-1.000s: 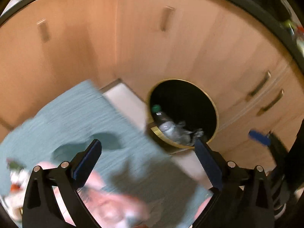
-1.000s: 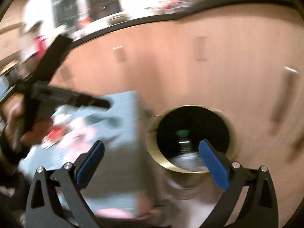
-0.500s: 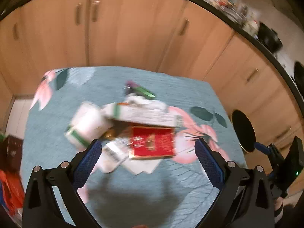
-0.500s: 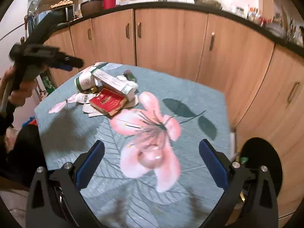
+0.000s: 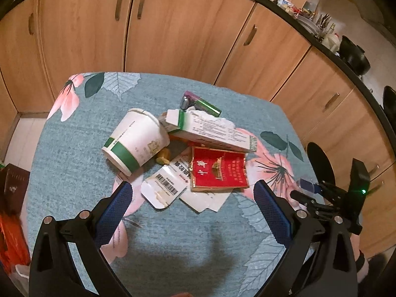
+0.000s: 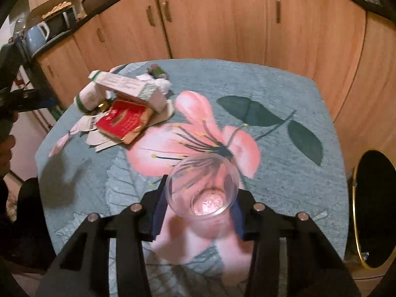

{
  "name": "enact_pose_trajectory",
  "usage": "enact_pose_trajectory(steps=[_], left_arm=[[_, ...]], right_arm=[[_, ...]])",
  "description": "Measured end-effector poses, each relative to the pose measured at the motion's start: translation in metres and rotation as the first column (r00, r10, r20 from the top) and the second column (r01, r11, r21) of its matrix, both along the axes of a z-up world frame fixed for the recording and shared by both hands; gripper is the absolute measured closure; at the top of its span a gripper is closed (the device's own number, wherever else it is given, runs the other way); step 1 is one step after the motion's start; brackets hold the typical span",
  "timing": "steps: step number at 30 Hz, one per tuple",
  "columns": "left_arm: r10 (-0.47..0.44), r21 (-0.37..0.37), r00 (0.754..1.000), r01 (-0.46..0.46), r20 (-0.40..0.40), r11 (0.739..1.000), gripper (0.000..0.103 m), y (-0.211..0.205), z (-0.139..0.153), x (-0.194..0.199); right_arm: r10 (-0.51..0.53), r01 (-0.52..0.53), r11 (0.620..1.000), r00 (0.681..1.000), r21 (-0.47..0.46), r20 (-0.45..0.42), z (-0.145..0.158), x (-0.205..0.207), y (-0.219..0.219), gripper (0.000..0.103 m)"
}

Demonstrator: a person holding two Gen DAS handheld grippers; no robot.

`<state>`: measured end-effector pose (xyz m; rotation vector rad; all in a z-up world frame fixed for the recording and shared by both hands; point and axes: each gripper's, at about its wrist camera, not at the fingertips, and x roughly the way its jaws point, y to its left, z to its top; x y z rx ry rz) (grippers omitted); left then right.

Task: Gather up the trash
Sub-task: 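Grasp the clear plastic cup with the right gripper while the left gripper grasps the medicine box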

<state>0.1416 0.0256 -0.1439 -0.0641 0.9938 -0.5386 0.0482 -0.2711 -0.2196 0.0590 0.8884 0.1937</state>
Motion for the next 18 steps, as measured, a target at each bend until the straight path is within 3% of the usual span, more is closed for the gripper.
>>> enact_pose_trajectory(steps=[3,6,8,9,10,12,15,17,18], left_arm=[[-0.011,0.023,1.000,0.011,0.018,1.000,0.008,-0.005,0.001,0.006],[-0.123,0.159,0.986,0.104,0.114,0.982,0.008,-0.029,0.008,0.008],[-0.321,0.381,0.922,0.224,0.215,0.897,0.008,-0.063,0.009,0.008],[-0.393,0.457,0.889,0.255,0.236,0.852,0.008,-0.074,0.008,0.007],[-0.507,0.572,0.827,0.301,0.242,0.763,0.009,-0.092,0.002,0.009],[-0.640,0.698,0.739,0.346,0.208,0.627,0.012,-0.116,-0.009,0.016],[-0.766,0.726,0.640,0.498,0.062,0.475,0.014,-0.135,-0.026,0.027],[-0.796,0.717,0.606,0.553,0.004,0.425,0.023,-0.142,-0.035,0.033],[-0.795,0.710,0.605,0.576,-0.037,0.405,0.043,-0.146,-0.042,0.039]], right_arm=[[0.003,-0.004,1.000,0.999,0.020,0.040,0.011,-0.009,0.001,0.059],[0.009,-0.011,0.999,0.998,0.037,0.068,0.019,-0.019,-0.001,0.059],[0.010,-0.013,0.999,0.997,0.045,0.078,0.023,-0.027,-0.004,0.059],[0.003,-0.008,0.998,0.997,0.054,0.080,0.024,-0.032,-0.008,0.059],[-0.004,-0.001,0.998,0.997,0.061,0.081,0.024,-0.035,-0.010,0.059],[-0.025,0.018,0.996,0.996,0.082,0.088,0.026,-0.042,-0.017,0.059],[-0.071,0.058,0.989,0.993,0.134,0.098,0.025,-0.053,-0.031,0.059],[-0.091,0.073,0.984,0.990,0.161,0.105,0.025,-0.057,-0.038,0.058],[-0.096,0.077,0.983,0.990,0.169,0.107,0.024,-0.058,-0.040,0.058]])
